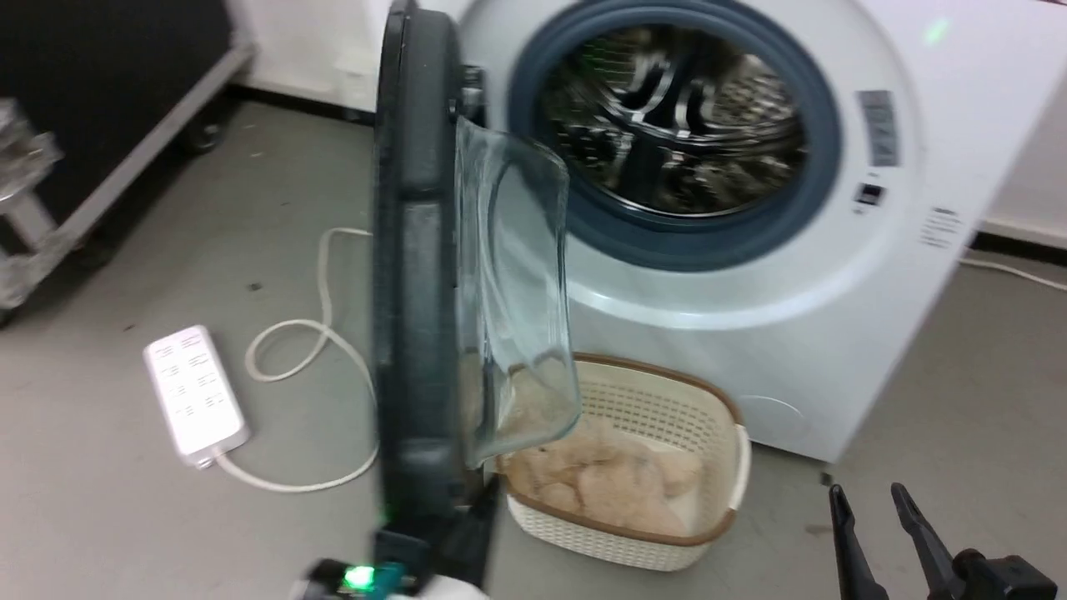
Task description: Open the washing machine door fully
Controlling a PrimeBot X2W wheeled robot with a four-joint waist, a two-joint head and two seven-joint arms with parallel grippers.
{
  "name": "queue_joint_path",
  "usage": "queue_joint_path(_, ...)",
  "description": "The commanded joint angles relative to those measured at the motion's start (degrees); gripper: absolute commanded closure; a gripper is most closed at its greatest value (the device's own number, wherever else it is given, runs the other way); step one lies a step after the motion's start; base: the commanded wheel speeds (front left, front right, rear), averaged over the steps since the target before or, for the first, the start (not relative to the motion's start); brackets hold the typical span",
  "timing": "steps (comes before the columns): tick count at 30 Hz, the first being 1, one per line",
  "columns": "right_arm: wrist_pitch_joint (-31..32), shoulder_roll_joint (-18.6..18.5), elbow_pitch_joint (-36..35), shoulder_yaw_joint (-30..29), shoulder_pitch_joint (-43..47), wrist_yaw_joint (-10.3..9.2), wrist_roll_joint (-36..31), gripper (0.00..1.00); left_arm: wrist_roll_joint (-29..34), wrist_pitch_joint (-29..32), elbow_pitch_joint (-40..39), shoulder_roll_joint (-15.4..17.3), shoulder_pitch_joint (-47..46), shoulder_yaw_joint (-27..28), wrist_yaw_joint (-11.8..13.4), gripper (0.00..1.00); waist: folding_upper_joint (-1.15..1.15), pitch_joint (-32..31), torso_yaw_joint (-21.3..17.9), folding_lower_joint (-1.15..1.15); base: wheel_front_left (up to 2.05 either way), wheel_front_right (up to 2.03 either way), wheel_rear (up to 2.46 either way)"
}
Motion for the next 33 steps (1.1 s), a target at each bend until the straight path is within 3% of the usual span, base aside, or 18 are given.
queue_joint_path(1,-0.09,0.18,0.10,0.00,0.90,0.30,0.29,0.00,-0.15,0.25,-0.55,0.97,0.77,1.07,0.65,1.00,0.00,-0.23,2.16,0.00,0.00,0.00,0.00)
queue_joint_path(9,0.47,0.18,0.03,0.66,0.57,0.30,-0.14,0.00,-2.68,2.25,-5.56,7.92,3.16,8.99,3.73,1.00,0.00,1.04,5.40,0.00,0.00,0.00,0.00)
queue_joint_path(16,1.86,0.18,-1.34,0.74,-0.89,0.30,-1.87,0.00,-6.26,2.33,-5.26,13.68,1.37,17.46,3.92,1.00,0.00,5.91,4.38,0.00,0.00,0.00,0.00)
queue_joint_path(28,2.69,0.18,-3.02,0.27,-3.71,0.30,-4.09,0.00,-10.02,1.64,6.33,23.18,-5.72,27.26,0.71,1.00,0.00,12.93,1.07,0.00,0.00,0.00,0.00)
queue_joint_path(33,2.55,0.18,-2.78,0.11,-4.37,0.30,-4.07,0.00,-11.20,0.01,11.79,25.04,-8.11,28.87,-1.55,1.00,0.00,13.66,0.34,0.00,0.00,0.00,0.00)
